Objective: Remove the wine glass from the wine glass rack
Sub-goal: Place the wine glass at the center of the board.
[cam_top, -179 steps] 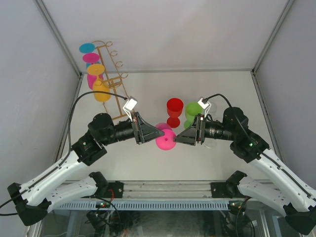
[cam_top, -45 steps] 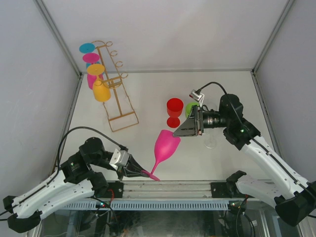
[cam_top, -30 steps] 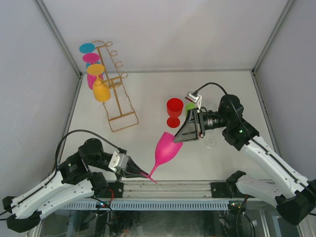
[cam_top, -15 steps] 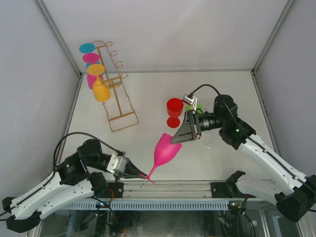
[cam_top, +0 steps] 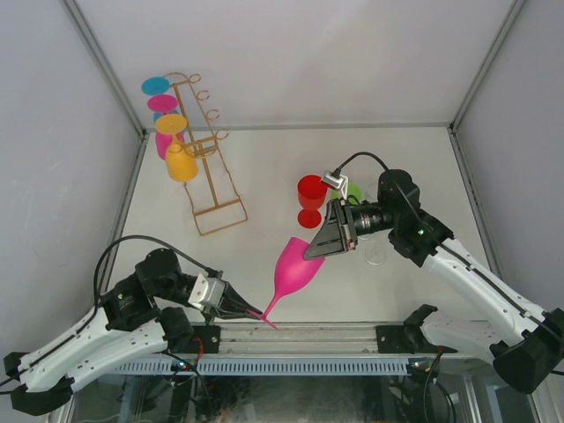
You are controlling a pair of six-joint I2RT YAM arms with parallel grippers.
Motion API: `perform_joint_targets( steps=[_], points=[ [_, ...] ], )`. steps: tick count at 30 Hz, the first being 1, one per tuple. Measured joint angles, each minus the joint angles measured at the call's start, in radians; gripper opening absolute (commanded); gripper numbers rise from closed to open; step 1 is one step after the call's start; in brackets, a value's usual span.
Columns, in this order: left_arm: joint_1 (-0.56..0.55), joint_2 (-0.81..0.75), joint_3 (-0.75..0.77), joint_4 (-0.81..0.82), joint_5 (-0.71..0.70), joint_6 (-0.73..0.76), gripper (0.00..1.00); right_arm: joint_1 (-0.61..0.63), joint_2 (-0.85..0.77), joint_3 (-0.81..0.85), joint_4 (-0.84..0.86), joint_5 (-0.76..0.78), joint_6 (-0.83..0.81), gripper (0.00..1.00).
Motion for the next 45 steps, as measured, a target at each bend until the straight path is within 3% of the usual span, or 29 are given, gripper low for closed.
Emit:
perform_joint_targets(
  steps=[7,12,25,30,36,38,43,45],
  points=[
    [0.000,0.005,0.000,0.001,-0.003,-0.004,0.00,0.001,-0.001,0.000,0.000,0.003,-0.001,0.19],
    [0.000,0.008,0.000,-0.010,-0.013,-0.002,0.00,0.001,-0.008,0.000,0.002,0.008,-0.005,0.00],
    [0.000,0.025,0.000,-0.027,-0.047,0.025,0.08,0.013,-0.047,0.000,0.015,0.025,-0.009,0.00],
    [0.000,0.026,0.000,-0.033,-0.074,0.024,0.23,0.014,-0.048,0.000,0.013,0.036,-0.018,0.00],
    [0.003,0.017,0.000,-0.050,-0.254,0.026,0.64,0.029,-0.084,0.000,-0.048,0.146,-0.072,0.00],
    [0.003,0.002,0.000,-0.050,-0.295,0.029,0.71,0.031,-0.100,0.000,-0.074,0.186,-0.093,0.00],
    [0.003,-0.034,0.000,-0.050,-0.342,0.032,0.76,0.040,-0.130,0.027,-0.200,0.320,-0.174,0.00],
    [0.003,-0.040,0.000,-0.050,-0.353,0.032,0.90,0.046,-0.129,0.061,-0.266,0.385,-0.212,0.00]
  ],
)
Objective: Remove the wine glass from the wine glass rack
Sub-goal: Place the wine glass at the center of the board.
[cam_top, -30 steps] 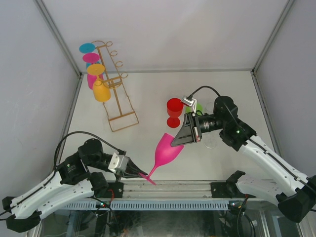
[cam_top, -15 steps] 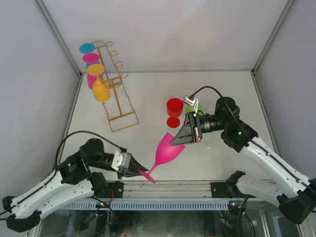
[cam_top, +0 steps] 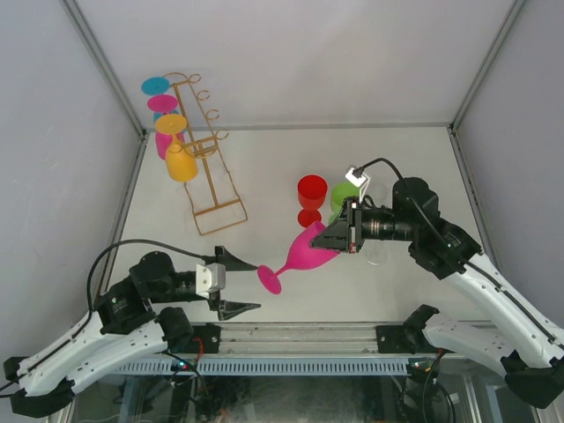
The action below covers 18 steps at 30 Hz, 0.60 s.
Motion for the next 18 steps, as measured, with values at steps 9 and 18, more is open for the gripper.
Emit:
perform_joint_targets(
  steps=[9,18],
  points=[
    [0.000,-0.045,0.000,0.012,-0.270,-0.025,1.00,0.108,0.014,0.132,-0.288,0.448,-0.161,0.00],
    [0.000,0.085,0.098,-0.002,-0.662,-0.335,1.00,0.341,0.105,0.176,-0.544,0.926,-0.247,0.00]
  ],
)
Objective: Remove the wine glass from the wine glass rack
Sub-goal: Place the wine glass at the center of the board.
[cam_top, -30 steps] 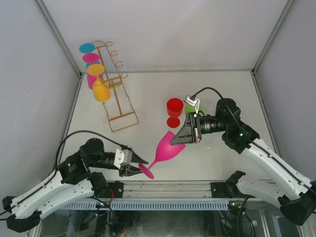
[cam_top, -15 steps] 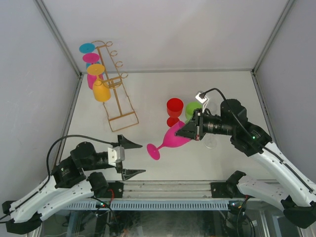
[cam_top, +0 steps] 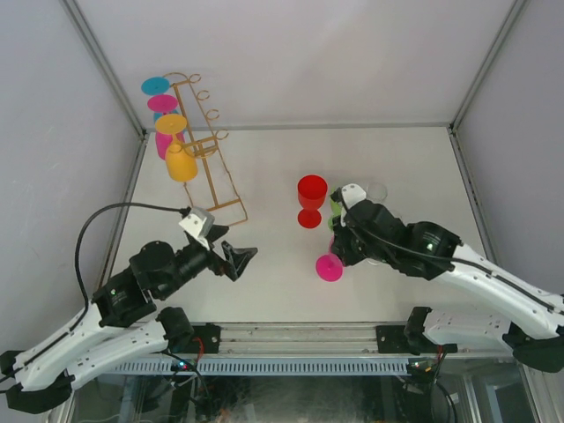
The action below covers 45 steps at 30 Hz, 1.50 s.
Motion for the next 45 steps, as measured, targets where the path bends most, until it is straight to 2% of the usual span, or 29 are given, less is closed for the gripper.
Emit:
perform_joint_targets(
  steps=[5,10,19,27,34,45],
  points=[
    [0.000,0.011,0.022,-0.032,-0.140,-0.185,1.00,0.009,0.092,0.013,-0.067,0.082,-0.021,0.00],
    [0.000,-0.061,0.019,-0.030,-0.214,-0.269,1.00,0.007,0.128,0.011,-0.067,0.116,-0.029,0.00],
    [0.000,-0.088,0.019,-0.029,-0.286,-0.276,1.00,-0.050,0.122,-0.078,0.010,0.179,-0.045,0.00],
    [0.000,-0.088,0.019,-0.029,-0.288,-0.271,1.00,-0.154,0.171,-0.141,0.080,0.174,-0.049,0.00],
    [0.000,-0.072,0.019,-0.030,-0.284,-0.267,1.00,-0.171,0.245,-0.154,0.141,0.173,-0.076,0.00],
    [0.000,-0.059,0.019,-0.050,-0.277,-0.259,1.00,-0.212,0.240,-0.163,0.189,0.143,-0.087,0.00]
  ],
)
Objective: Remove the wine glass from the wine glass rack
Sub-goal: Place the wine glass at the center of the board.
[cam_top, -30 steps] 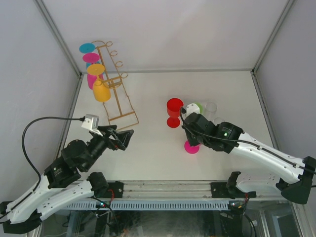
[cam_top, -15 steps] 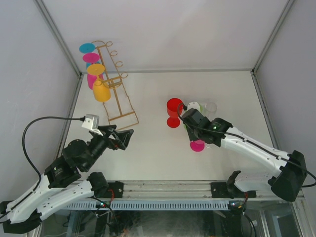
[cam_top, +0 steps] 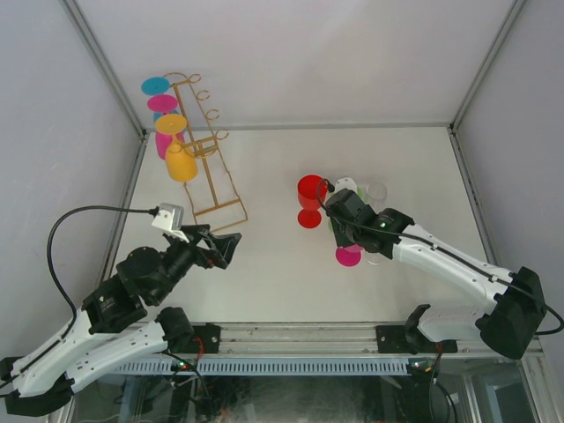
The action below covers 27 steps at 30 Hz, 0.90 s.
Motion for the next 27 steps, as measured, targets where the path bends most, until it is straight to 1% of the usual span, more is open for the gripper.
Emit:
perform_joint_targets(
  steps=[10,16,27],
  points=[
    [0.000,0.000,0.000,-0.001,0.001,0.002,1.00,-0.012,0.000,-0.003,0.007,0.004,-0.013,0.01],
    [0.000,0.000,0.000,-0.001,0.013,0.002,1.00,-0.012,0.000,-0.003,0.007,0.004,-0.015,0.03],
    [0.000,-0.009,0.000,-0.001,0.027,0.011,1.00,-0.012,0.000,-0.003,0.021,0.004,-0.037,0.13]
  ],
)
